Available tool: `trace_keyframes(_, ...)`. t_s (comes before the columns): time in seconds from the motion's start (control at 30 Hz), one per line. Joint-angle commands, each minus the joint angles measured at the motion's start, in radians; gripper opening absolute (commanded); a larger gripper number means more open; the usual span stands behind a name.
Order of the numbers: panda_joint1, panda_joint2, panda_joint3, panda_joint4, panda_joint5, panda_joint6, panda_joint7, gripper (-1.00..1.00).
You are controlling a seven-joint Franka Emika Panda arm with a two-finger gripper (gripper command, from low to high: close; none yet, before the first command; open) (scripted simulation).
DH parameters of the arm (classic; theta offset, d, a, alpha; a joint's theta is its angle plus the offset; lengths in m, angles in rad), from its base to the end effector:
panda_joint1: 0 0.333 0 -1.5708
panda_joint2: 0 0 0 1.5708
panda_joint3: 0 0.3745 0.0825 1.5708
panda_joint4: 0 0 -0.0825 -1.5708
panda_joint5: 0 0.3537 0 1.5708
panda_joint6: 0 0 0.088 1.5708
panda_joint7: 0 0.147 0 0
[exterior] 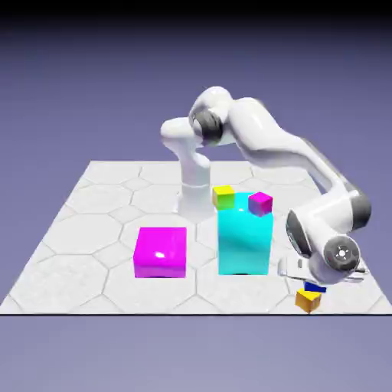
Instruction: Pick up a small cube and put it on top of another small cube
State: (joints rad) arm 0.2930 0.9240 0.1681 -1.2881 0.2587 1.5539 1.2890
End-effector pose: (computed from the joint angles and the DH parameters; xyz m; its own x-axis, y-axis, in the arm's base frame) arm 0.5918 0.3087 0.1921 0.4045 -0.7741 -0.4869 -0.6133 -0.6246 0.4835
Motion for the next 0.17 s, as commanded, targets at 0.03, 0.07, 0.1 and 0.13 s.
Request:
trace_keyframes(0.03, 0.004, -0.007, 0.000, -0.056, 0.001, 0.048, -0.008, -1.00)
trace_keyframes(0.07, 0.004, -0.007, 0.000, -0.056, 0.001, 0.048, -0.008, 1.00)
trace_keyframes(0.1, 0.004, -0.007, 0.000, -0.056, 0.001, 0.048, -0.008, 1.00)
trace_keyframes(0.13, 0.001, -0.002, 0.000, -0.020, -0.001, 0.017, -0.003, 1.00)
